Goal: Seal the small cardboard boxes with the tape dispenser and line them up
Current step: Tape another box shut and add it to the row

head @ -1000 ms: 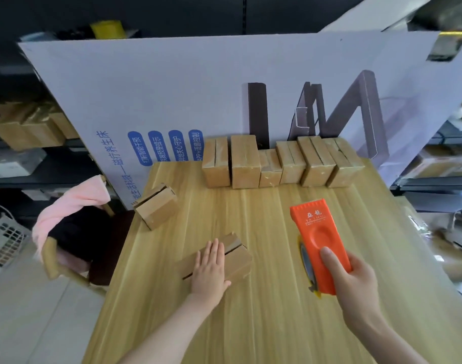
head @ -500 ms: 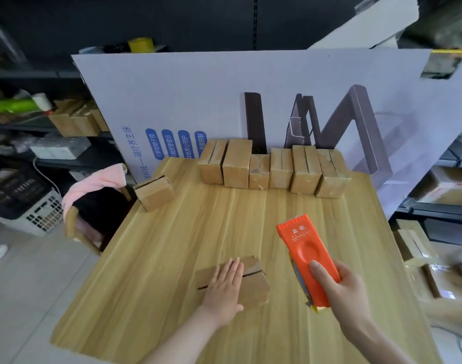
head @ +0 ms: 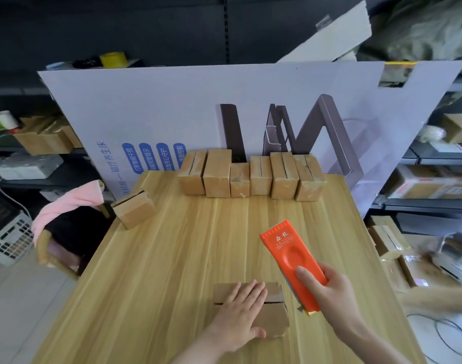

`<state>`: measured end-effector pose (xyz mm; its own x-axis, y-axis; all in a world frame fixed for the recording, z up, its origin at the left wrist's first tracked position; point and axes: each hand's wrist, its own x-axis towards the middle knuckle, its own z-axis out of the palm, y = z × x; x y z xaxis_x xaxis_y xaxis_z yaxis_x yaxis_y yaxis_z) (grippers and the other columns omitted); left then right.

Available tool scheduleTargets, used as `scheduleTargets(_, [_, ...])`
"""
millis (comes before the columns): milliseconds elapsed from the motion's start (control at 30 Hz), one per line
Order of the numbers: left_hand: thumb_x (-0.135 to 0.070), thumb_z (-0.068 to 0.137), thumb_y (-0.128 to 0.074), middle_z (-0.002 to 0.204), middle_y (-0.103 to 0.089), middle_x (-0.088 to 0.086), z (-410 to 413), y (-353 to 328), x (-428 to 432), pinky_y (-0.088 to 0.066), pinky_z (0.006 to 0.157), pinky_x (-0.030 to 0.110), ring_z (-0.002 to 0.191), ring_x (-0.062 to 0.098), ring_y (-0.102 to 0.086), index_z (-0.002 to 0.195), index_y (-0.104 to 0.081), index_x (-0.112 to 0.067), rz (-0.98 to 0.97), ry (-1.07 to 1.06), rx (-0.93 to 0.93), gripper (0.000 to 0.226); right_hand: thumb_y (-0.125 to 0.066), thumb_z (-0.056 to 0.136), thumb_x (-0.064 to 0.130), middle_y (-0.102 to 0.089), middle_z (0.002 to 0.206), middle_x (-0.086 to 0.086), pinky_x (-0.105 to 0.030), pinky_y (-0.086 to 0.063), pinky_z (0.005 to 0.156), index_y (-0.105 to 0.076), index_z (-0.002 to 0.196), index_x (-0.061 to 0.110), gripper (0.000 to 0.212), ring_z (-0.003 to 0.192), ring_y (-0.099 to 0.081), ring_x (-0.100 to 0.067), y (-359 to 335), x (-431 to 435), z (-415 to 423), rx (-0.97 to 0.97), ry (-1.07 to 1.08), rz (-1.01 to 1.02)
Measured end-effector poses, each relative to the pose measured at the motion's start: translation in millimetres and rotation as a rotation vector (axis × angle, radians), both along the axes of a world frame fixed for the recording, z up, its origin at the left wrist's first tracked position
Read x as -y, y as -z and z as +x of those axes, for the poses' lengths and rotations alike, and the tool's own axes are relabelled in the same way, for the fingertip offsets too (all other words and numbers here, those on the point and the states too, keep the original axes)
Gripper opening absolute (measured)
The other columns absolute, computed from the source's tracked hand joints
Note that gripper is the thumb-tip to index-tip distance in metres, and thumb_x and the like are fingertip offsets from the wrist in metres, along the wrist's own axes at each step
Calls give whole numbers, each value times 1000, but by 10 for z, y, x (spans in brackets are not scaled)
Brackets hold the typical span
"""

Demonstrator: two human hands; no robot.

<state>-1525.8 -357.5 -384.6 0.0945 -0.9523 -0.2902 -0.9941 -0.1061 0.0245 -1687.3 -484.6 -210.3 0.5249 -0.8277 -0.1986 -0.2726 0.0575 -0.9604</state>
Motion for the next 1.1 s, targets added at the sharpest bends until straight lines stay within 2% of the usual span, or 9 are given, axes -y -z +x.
scheduleTargets(100, [-75,87,-10,160,-17,-2,34,-156,4,-9,115,51,148,17,-5,152,-21,-15,36,29,-98,89,-70,85,16,-68,67,-20,-54,-56,49,-67,80,17,6,60,-65,-44,-64,-28,22,5,23,-7])
scheduleTargets(167, [-75,81,2,161,-6,-8,-5,-428,88,-1,121,41,147,9,7,154,-12,-19,-32,-130,-389,93,-71,84,16,-69,67,-18,-50,-56,47,-67,82,17,4,59,-66,-42,-98,-49,41,3,34,-13])
scheduleTargets(267, [-63,95,-20,151,-36,-10,90,-851,324,-18,113,24,141,7,-29,148,-36,-21,-157,-626,-922,70,-71,83,15,-70,67,-18,-45,-56,46,-67,84,14,4,57,-67,-39,-133,-82,68,-20,32,-19])
scheduleTargets(333, [-61,95,-26,130,-61,-4,227,-1172,476,-34,108,30,120,10,-54,132,-55,-19,-278,-900,-1268,63,-71,83,13,-70,68,-20,-45,-56,46,-68,85,13,4,58,-67,-39,-160,-105,77,-22,22,-12])
scheduleTargets(400, [-56,98,-26,104,-72,2,349,-1468,593,-48,96,34,100,16,-65,111,-65,-18,-306,-967,-1441,56,-72,83,13,-69,68,-20,-43,-56,45,-68,87,13,5,53,-66,-35,-185,-127,74,-25,12,-12])
scheduleTargets(600, [-34,100,-47,93,-72,4,355,-1996,653,-54,79,29,86,14,-66,103,-71,-17,-378,-788,-1479,30,-74,81,14,-69,69,-17,-52,-55,48,-70,82,15,5,56,-66,-37,-236,-53,1,-76,-22,-58])
scheduleTargets(733, [-22,97,-54,83,-72,0,294,-2056,713,-53,68,23,76,8,-66,102,-71,-16,-423,-836,-1452,19,-79,77,25,-70,68,-9,-53,-56,56,-72,78,23,7,59,-68,-30,-270,71,-69,-124,-78,-103])
scheduleTargets(900, [-17,88,-68,79,-73,-1,298,-2082,784,-53,70,26,71,8,-66,95,-70,-12,-376,-933,-1453,10,-70,57,52,-68,69,-11,-45,-53,51,-72,79,18,41,53,-63,-18,-338,206,-127,-148,-131,-110])
scheduleTargets(1100, [-12,81,-74,72,-73,-4,283,-2098,758,-56,74,31,66,9,-65,84,-70,-12,-450,-1023,-1344,5,-77,72,32,-67,68,-12,-36,-50,47,-70,79,12,23,51,-59,-12,-375,304,-122,-219,-233,-211])
